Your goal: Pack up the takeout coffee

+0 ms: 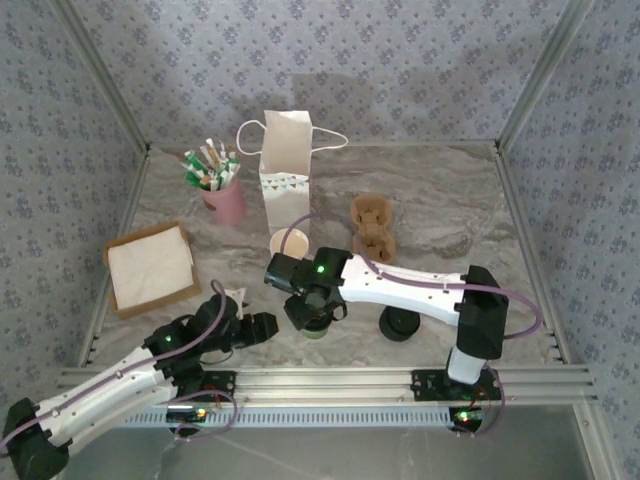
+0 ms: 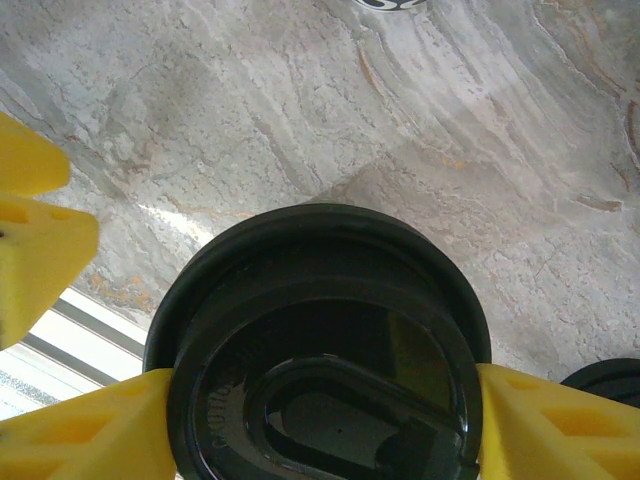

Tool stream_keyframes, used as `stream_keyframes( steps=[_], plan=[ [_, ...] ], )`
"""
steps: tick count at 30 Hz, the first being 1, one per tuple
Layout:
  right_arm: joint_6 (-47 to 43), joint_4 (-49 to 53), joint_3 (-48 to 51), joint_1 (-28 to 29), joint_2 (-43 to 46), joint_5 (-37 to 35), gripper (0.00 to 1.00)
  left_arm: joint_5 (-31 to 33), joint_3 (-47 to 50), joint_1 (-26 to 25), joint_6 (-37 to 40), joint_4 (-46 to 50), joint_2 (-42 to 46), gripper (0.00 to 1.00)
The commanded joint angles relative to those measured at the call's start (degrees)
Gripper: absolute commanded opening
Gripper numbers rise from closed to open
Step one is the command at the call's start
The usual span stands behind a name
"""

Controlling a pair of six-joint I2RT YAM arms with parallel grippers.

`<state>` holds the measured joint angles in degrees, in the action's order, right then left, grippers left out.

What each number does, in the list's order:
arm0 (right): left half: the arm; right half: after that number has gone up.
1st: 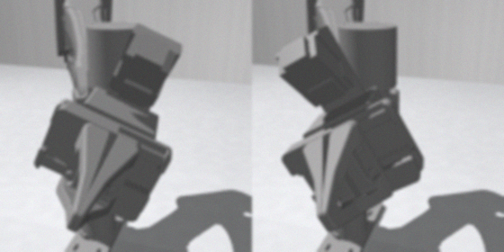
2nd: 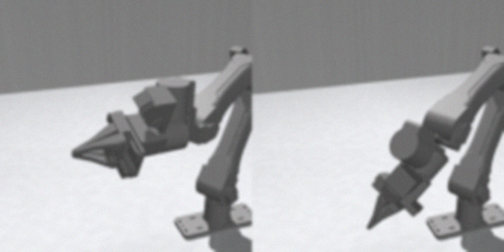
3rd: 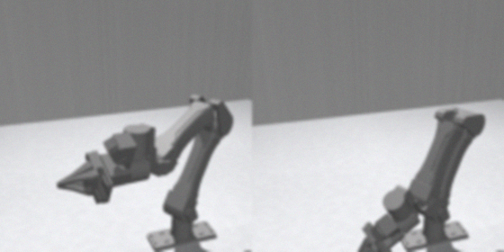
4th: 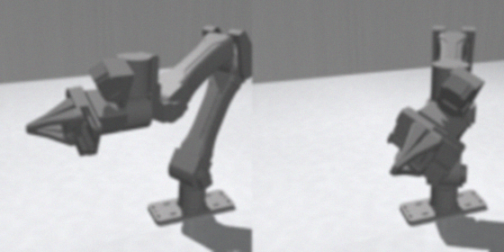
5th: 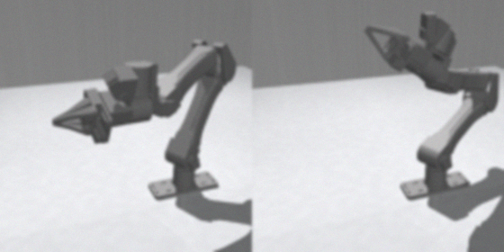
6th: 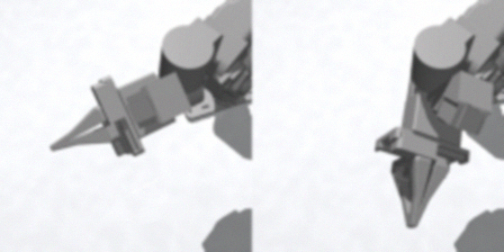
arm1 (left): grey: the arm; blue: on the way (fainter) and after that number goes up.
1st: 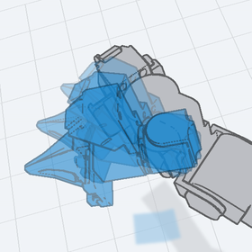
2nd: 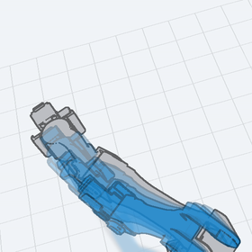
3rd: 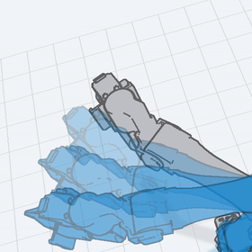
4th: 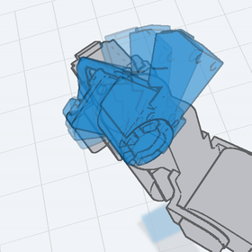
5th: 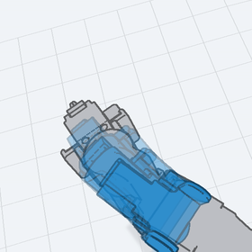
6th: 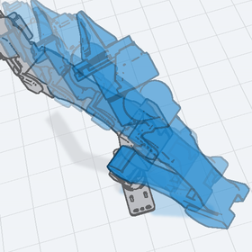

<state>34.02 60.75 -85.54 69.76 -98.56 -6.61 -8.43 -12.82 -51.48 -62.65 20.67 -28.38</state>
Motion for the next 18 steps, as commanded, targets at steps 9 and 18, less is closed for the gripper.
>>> stream_keyframes(
  steps=[9,18],
  plan=[
    [1.6,0.2,2.3,0.3,2.3,1.7,0.71,-3.7,3.3,0.1,-3.0,-13.6,-4.6,0.51],
    [1.7,-0.5,2.7,0.3,2.5,2.1,0.71,-4.4,3.9,-0.2,-3.5,-16.3,-5.2,0.52]
  ],
)
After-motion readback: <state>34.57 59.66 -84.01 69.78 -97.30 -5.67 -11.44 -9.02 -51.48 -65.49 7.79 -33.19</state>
